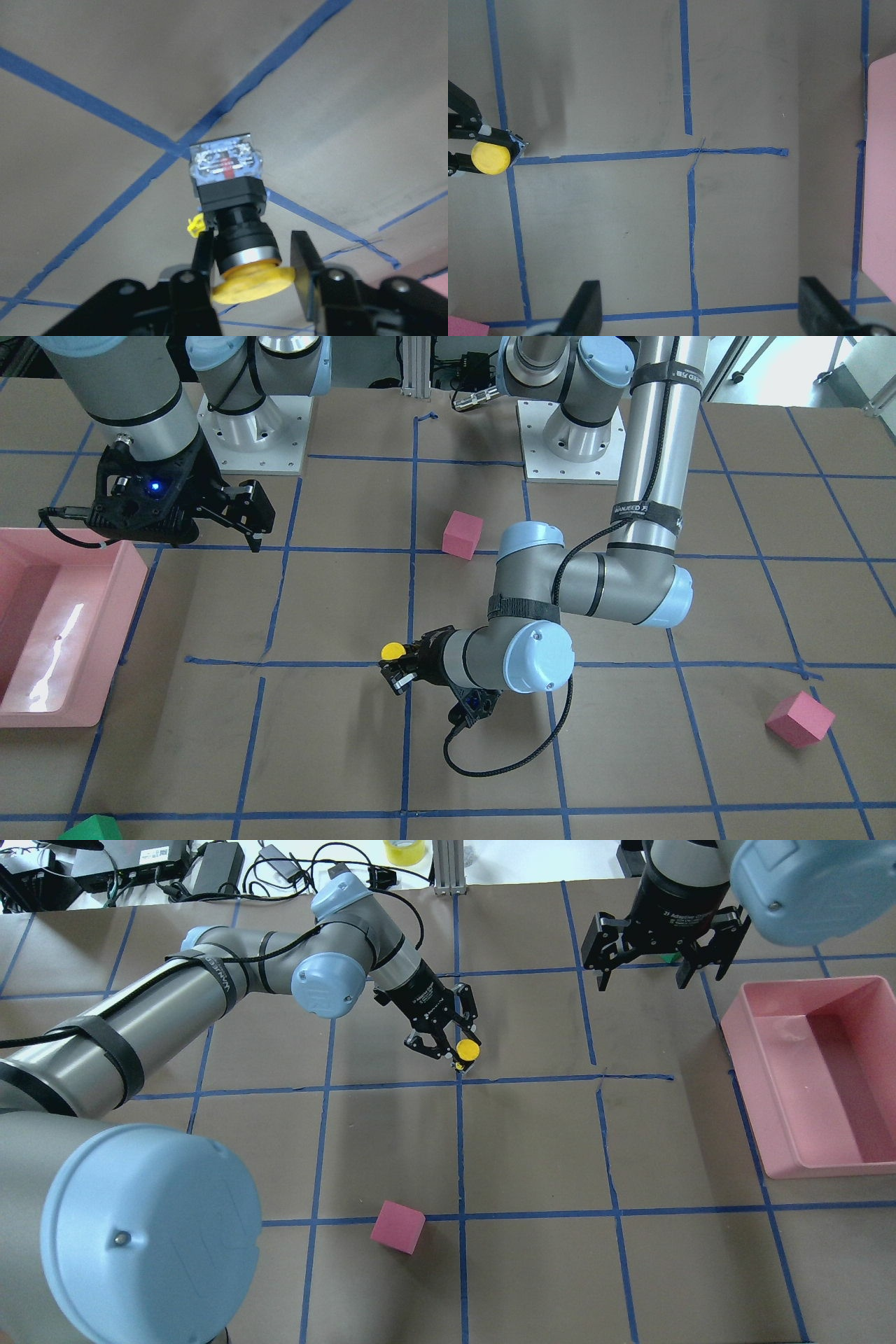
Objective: Align button upright
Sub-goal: 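Set the button upright on the table with the left gripper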
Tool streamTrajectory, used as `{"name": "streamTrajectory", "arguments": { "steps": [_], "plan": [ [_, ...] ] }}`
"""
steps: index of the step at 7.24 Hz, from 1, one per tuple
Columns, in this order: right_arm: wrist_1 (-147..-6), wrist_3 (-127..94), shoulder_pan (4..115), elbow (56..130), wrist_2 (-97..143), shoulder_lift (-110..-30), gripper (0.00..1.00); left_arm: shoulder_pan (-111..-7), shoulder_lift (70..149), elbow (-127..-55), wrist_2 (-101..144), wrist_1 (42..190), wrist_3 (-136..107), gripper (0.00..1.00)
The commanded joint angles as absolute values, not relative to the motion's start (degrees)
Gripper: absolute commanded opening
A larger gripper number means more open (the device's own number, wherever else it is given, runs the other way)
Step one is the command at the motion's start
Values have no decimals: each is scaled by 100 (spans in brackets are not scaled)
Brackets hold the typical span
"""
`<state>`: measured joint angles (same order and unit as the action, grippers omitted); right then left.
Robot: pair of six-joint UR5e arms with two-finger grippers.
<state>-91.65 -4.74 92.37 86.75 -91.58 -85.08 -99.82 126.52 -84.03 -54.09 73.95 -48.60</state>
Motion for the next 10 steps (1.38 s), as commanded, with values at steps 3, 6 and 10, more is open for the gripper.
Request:
{"name": "streamTrajectory", "arguments": {
  "steps": [3, 6, 10],
  "plan": [
    [-9167, -475, 9237, 8675, -9158, -8508, 100, -9765, 12577, -8683, -5590, 7392, -4781, 38],
    [-9176, -475, 9246, 8675, -9158, -8508, 100, -9756, 12542, -8736, -5036, 7400, -4825, 46],
    [-9167, -475, 9246, 8675, -9158, -8508, 100, -9756, 12542, -8850, -5274, 7383, -4518, 100]
  ]
}}
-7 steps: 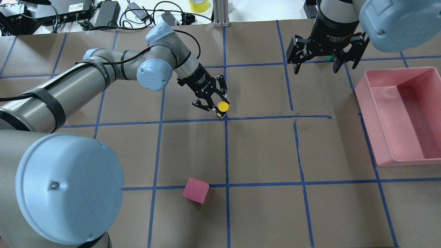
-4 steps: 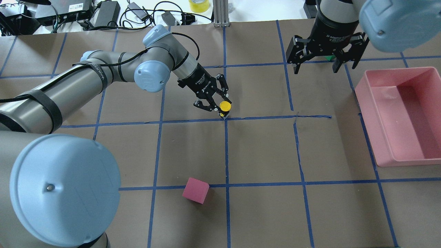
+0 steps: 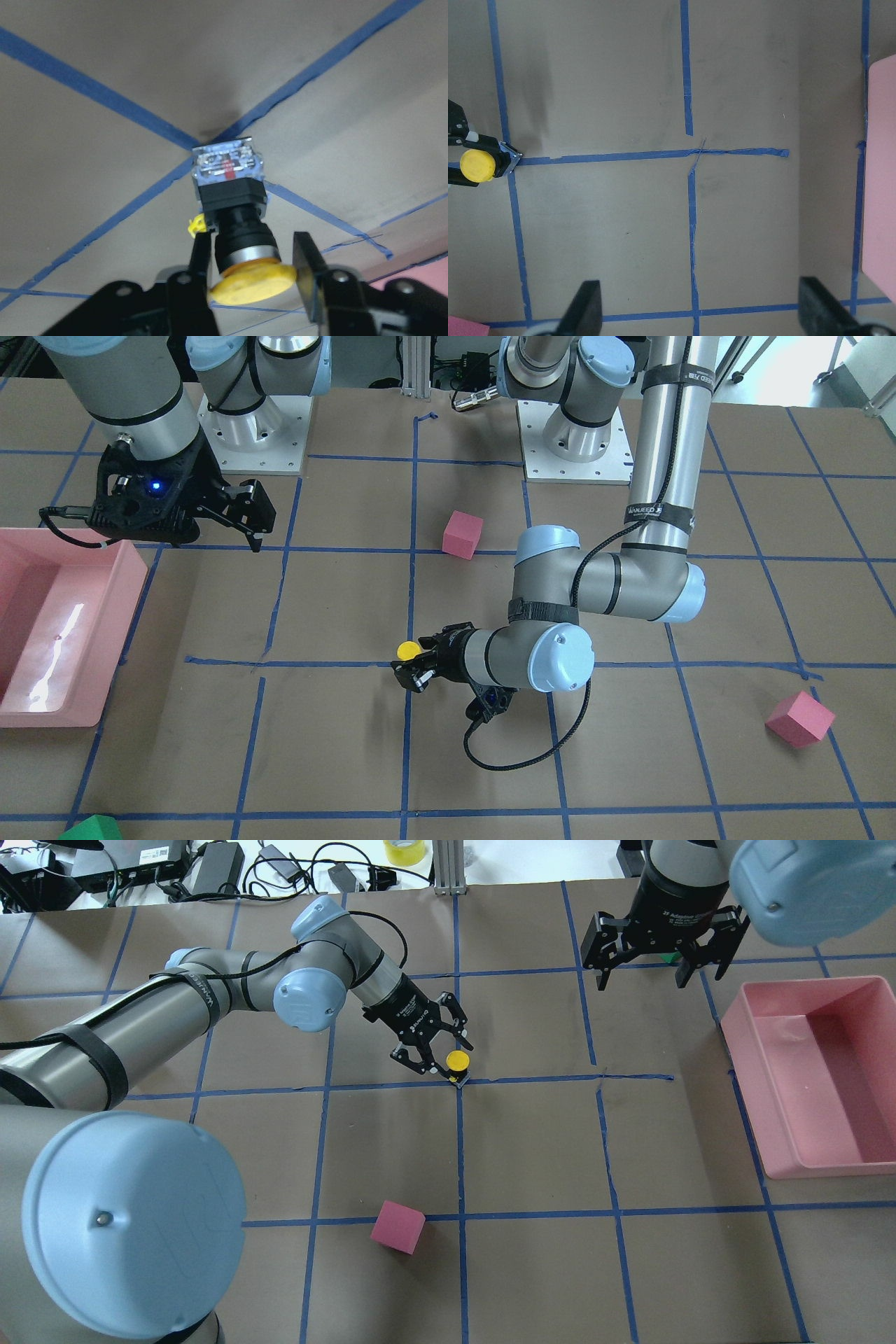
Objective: Align button upright
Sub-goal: 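Open the left gripper and withdraw it from the upright button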
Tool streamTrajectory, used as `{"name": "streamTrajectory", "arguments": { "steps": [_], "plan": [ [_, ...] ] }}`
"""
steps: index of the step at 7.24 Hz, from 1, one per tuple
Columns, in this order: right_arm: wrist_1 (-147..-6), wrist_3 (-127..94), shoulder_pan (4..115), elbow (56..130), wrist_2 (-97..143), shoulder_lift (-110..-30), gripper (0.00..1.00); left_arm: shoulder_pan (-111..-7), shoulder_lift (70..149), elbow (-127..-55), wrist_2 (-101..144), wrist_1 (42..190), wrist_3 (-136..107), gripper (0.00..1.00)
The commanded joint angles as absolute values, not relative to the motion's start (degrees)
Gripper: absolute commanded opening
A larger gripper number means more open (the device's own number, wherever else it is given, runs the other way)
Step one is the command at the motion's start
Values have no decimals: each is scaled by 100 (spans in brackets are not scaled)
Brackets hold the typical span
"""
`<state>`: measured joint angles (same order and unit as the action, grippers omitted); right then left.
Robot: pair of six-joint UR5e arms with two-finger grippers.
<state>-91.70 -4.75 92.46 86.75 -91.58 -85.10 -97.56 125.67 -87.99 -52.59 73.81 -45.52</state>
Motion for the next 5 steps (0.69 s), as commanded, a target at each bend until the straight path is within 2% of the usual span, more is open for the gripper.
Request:
{"name": "streamTrajectory", "arguments": {
  "steps": [1, 5],
  "plan": [
    [-9176, -475, 9246, 8675, -9158, -8508, 100, -9756, 12438, -8798, -5291, 7383, -4474, 100],
    [-9158, -457, 9237, 8675, -9158, -8508, 100, -9468, 11253, -8701, -6003, 7391, -2398, 100]
  ]
}}
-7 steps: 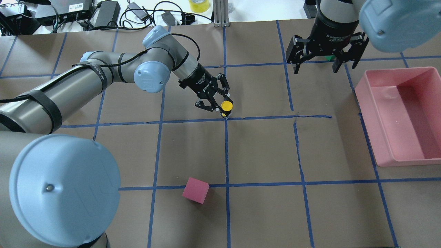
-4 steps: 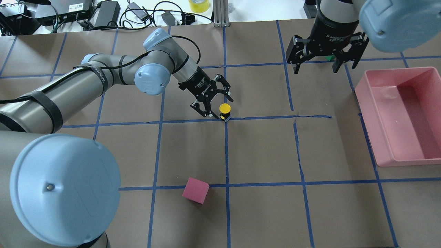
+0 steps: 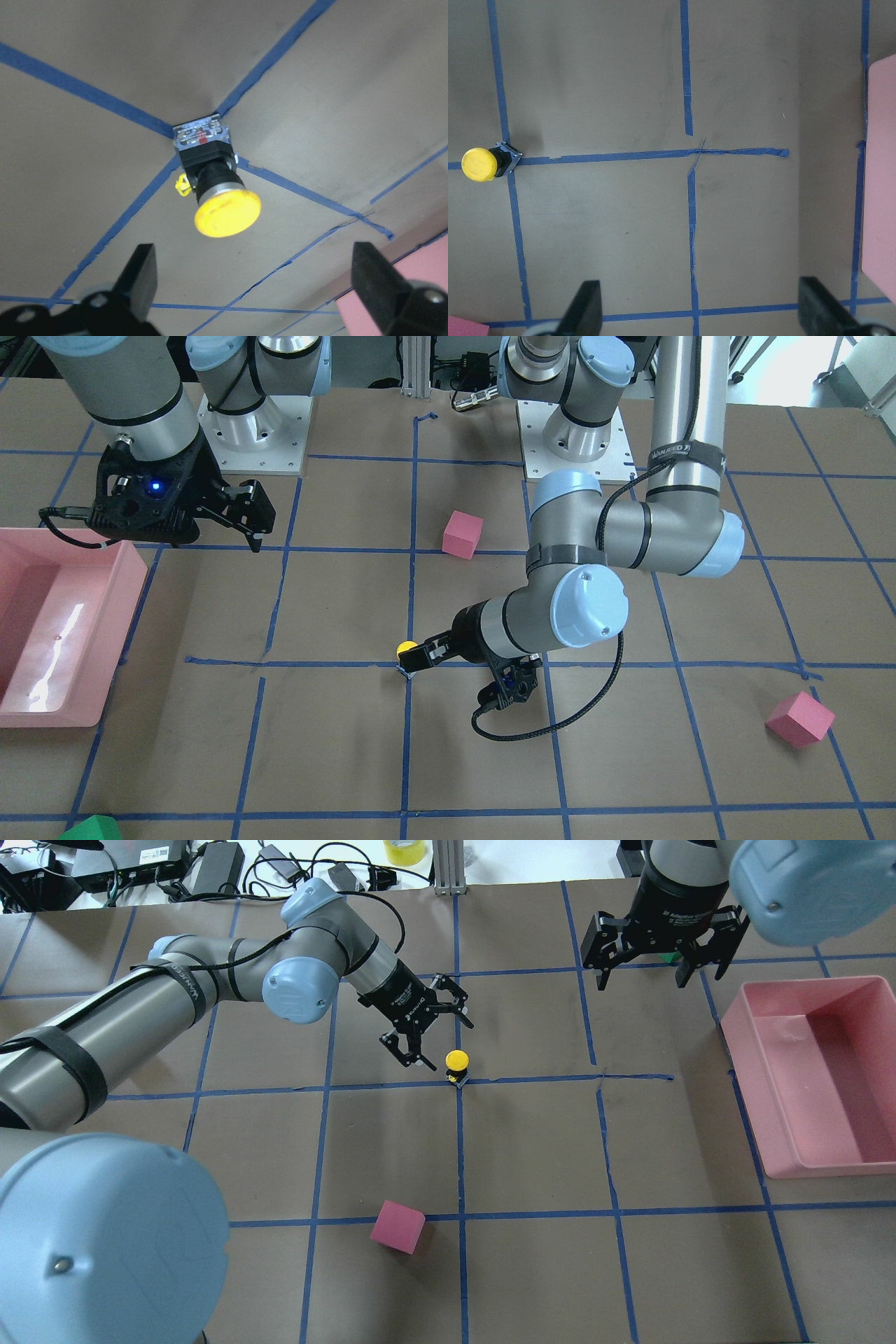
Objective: Align button upright
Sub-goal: 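Open the left gripper and withdraw it from the upright button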
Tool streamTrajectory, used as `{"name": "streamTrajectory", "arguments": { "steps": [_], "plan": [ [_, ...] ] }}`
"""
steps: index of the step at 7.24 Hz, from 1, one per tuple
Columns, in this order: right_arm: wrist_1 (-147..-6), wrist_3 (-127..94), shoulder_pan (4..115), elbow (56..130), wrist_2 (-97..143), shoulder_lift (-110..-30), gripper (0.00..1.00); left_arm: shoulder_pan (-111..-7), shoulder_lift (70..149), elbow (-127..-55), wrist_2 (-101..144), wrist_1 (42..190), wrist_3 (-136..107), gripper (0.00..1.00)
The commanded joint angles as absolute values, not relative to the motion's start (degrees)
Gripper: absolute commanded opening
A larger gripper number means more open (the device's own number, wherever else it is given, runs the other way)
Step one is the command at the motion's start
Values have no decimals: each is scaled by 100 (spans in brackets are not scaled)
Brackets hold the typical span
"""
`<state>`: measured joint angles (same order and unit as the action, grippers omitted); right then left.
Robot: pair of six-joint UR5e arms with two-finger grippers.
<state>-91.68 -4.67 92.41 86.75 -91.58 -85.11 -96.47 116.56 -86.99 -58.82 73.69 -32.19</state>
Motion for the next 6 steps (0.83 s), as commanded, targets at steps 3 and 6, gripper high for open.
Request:
{"name": "streamTrajectory", "arguments": {
  "steps": [3, 6],
  "plan": [
    [-9141, -239, 9211, 8666, -8757, -8525, 100, -8895, 10444, -8824, -7691, 7575, 195, 100],
    [-9088, 378, 9202, 8657, -8728, -8560, 100, -8886, 9556, -8754, -9066, 7980, 914, 100]
  ]
}}
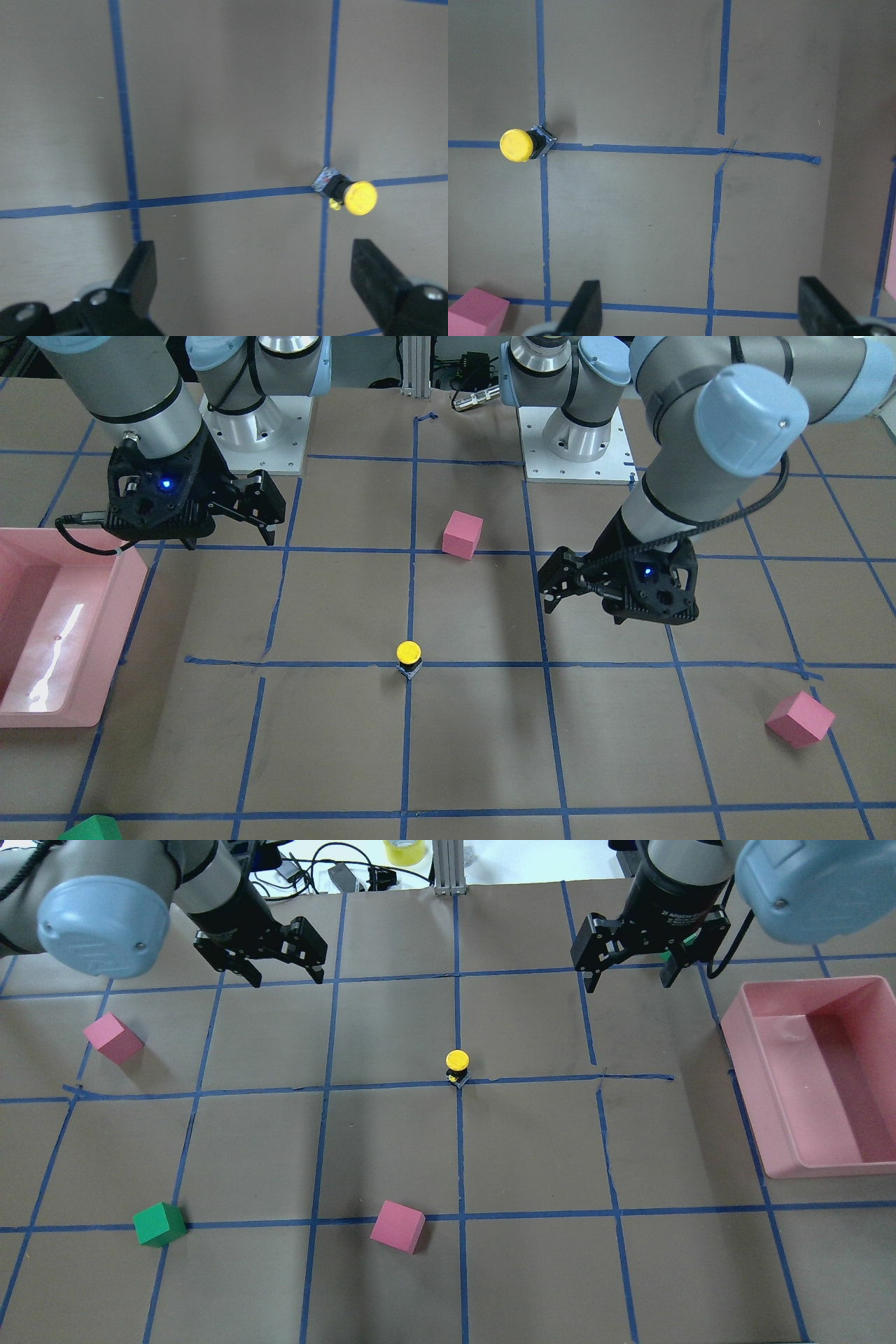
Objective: Align button upright
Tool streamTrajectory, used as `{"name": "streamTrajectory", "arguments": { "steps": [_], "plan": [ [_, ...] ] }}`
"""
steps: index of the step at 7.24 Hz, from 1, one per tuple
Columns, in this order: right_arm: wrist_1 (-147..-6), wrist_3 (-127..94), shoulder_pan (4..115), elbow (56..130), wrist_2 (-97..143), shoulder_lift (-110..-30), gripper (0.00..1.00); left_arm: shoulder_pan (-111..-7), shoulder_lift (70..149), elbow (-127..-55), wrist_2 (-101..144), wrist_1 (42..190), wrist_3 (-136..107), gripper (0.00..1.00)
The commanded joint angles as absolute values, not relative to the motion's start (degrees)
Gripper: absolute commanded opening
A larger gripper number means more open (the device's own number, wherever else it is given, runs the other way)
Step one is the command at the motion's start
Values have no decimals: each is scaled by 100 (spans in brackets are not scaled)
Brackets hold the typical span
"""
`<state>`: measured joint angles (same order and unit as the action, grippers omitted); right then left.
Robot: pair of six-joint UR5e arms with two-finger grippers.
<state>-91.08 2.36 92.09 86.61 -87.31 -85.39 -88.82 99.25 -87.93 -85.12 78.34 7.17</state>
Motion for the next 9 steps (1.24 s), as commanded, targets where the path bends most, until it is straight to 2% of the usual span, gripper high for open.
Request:
{"name": "streamTrajectory", "arguments": {
  "steps": [1, 3, 6, 9],
  "plan": [
    [-9088, 387, 9202, 8657, -8719, -8569, 100, -8903, 9301, -8606, -9444, 8233, 923, 100],
    [-9088, 395, 9202, 8657, -8719, -8613, 100, -8965, 9281, -8411, -9686, 8323, 888, 100],
    [-9079, 396, 9202, 8657, -8736, -8622, 100, -9175, 9246, -8683, -9388, 8631, -212, 100],
    [-9070, 396, 9202, 8666, -8763, -8622, 100, -9396, 9264, -8824, -9360, 8605, -281, 100]
  ]
}}
